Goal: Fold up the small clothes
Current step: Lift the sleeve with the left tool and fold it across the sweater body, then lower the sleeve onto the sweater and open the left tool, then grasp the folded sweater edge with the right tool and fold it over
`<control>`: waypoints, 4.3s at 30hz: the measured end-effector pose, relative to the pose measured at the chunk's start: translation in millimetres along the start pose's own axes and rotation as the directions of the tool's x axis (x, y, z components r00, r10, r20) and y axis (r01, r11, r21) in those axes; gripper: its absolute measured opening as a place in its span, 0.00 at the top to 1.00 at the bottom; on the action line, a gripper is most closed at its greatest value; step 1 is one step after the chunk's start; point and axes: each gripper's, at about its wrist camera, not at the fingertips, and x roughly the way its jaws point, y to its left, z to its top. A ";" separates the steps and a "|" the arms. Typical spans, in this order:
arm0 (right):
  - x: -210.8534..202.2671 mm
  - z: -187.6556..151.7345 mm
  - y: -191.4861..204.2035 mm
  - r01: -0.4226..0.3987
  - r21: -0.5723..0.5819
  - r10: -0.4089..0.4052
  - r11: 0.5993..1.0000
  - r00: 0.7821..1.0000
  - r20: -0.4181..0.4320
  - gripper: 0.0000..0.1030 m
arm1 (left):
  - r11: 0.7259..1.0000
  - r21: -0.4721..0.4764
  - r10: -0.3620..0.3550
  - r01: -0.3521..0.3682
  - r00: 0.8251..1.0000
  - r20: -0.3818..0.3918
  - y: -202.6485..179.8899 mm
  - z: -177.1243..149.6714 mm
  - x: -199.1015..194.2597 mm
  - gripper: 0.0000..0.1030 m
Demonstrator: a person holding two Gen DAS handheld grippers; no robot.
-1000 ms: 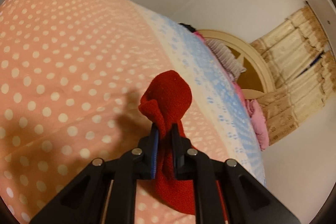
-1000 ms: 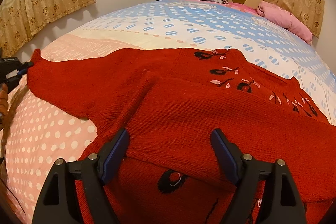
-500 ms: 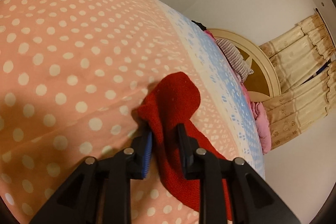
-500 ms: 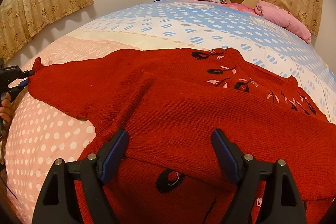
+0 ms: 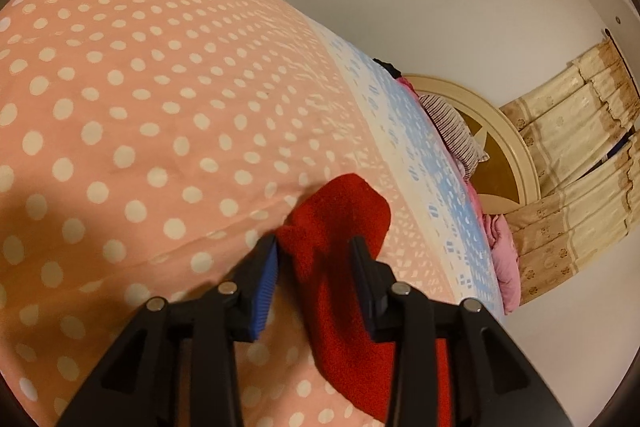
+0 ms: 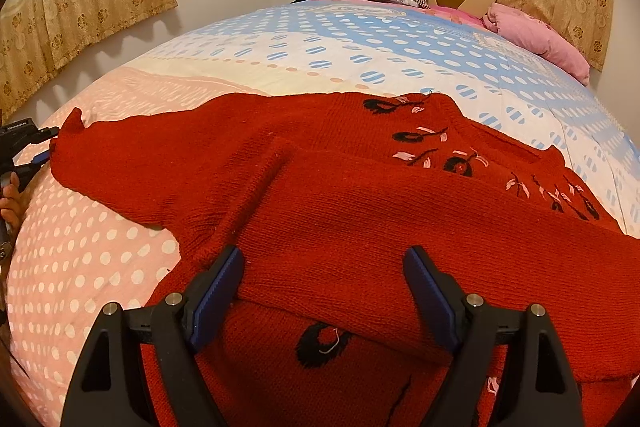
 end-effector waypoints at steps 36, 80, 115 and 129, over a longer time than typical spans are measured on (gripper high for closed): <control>-144.1 -56.3 -58.6 -0.063 0.156 0.041 0.986 0.989 0.141 0.18 | 0.889 0.292 -0.351 0.353 0.934 -0.062 -219.3 -22.9 -78.1 0.94; -154.3 -155.1 -116.2 -0.114 0.352 0.076 0.929 0.990 0.121 0.18 | 0.702 0.513 -0.308 0.494 0.860 -0.407 -417.2 -329.1 4.9 0.94; -160.9 -67.2 -199.3 -0.044 0.513 0.012 0.857 0.998 0.066 0.40 | 0.601 0.794 0.097 0.093 0.977 -0.188 -214.3 -263.4 -16.1 0.04; -84.7 -47.9 -194.2 0.180 0.310 -0.148 0.933 0.981 -0.125 0.85 | 0.702 0.698 0.104 0.140 0.950 -0.295 -201.5 -247.9 14.9 0.04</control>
